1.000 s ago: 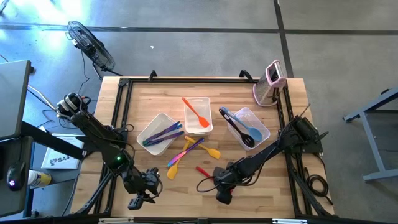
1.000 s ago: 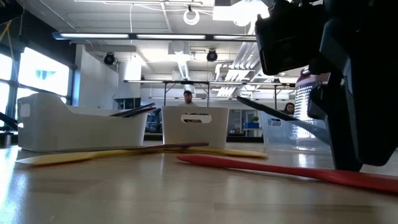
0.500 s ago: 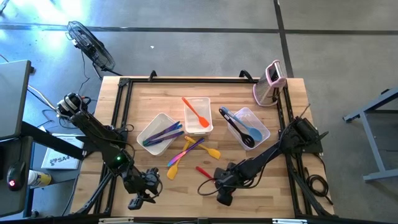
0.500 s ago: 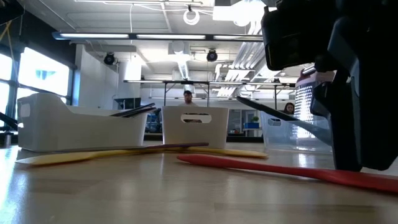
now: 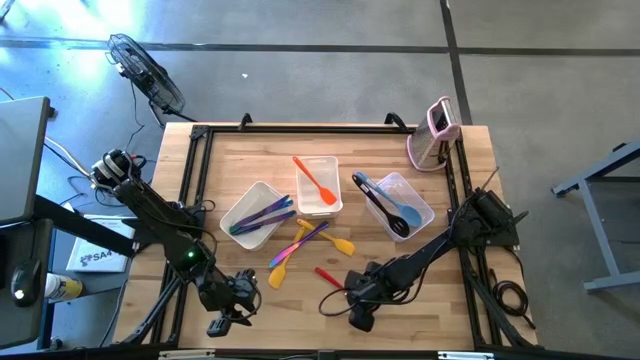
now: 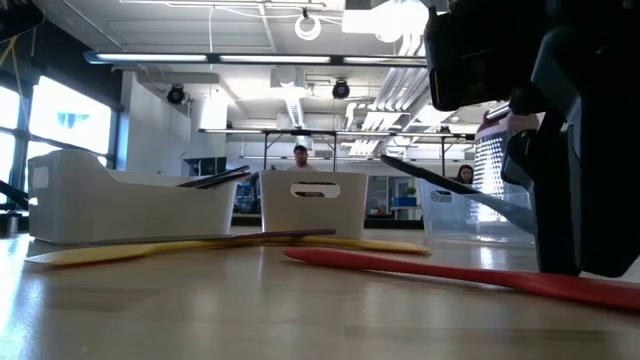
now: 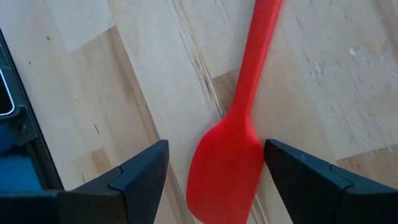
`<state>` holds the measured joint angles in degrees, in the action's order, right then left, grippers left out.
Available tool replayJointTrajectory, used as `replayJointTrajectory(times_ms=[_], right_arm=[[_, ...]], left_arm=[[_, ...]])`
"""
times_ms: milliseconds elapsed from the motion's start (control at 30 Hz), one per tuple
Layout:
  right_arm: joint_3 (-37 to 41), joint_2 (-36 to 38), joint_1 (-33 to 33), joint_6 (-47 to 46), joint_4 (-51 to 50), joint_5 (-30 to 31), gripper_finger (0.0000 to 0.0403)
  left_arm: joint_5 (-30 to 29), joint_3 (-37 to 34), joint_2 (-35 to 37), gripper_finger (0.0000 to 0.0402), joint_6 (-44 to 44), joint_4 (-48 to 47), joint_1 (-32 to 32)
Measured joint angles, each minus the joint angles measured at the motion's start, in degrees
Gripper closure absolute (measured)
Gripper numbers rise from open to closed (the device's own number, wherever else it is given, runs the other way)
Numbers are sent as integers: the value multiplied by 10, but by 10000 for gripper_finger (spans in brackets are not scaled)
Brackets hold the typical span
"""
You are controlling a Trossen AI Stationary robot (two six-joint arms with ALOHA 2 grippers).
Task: Pick & Place Kitchen Items
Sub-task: Put the red spatula into the right white bin
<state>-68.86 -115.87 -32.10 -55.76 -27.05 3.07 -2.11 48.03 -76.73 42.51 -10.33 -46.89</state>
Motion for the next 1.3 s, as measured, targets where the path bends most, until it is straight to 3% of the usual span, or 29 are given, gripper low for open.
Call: replayJointTrajectory(times_ms=[1033, 1300], right_arm=[[-1, -3, 6, -15, -20, 53, 133], [-1, -3, 8, -40, 12, 3, 133]], left_arm=[[-6, 0, 0, 254, -2, 1, 0], [-6, 0, 0, 254, -2, 0, 0]])
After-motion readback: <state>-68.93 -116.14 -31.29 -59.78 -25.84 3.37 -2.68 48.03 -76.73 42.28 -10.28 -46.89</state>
